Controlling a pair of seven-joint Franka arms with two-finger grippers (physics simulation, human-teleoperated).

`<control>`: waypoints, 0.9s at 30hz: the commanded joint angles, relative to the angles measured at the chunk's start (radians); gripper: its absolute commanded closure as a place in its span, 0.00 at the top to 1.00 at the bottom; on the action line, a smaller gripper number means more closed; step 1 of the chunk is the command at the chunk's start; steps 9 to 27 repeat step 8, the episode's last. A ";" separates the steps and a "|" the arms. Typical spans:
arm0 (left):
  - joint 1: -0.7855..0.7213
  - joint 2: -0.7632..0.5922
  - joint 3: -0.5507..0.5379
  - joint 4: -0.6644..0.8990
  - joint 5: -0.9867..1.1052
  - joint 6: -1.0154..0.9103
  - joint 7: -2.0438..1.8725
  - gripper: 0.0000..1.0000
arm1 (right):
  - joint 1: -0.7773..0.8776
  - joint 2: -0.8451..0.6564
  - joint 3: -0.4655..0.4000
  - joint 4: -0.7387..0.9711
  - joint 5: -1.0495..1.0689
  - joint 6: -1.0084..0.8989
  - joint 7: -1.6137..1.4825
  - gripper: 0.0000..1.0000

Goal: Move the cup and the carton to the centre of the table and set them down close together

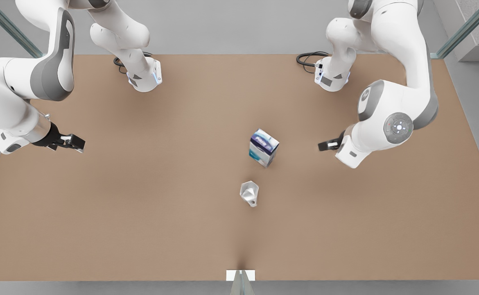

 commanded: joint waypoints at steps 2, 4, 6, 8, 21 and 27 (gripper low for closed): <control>0.031 -0.006 0.001 0.005 0.066 -0.007 0.075 1.00 | 0.000 0.000 0.000 0.000 0.000 0.000 0.000 1.00; 0.031 -0.001 0.003 0.012 0.133 0.002 0.075 1.00 | 0.000 0.000 0.000 0.000 0.002 0.000 -0.002 1.00; 0.039 0.000 0.004 0.012 0.133 -0.006 0.077 1.00 | 0.000 0.000 0.000 0.000 0.002 0.000 -0.002 1.00; 0.037 0.000 0.004 0.012 0.133 -0.006 0.077 1.00 | 0.000 0.000 0.000 0.000 0.002 0.000 -0.002 1.00; 0.037 0.000 0.004 0.012 0.133 -0.006 0.077 1.00 | 0.000 0.000 0.000 0.000 0.002 0.000 -0.002 1.00; 0.037 0.000 0.004 0.012 0.133 -0.006 0.077 1.00 | 0.000 0.000 0.000 0.000 0.002 0.000 -0.002 1.00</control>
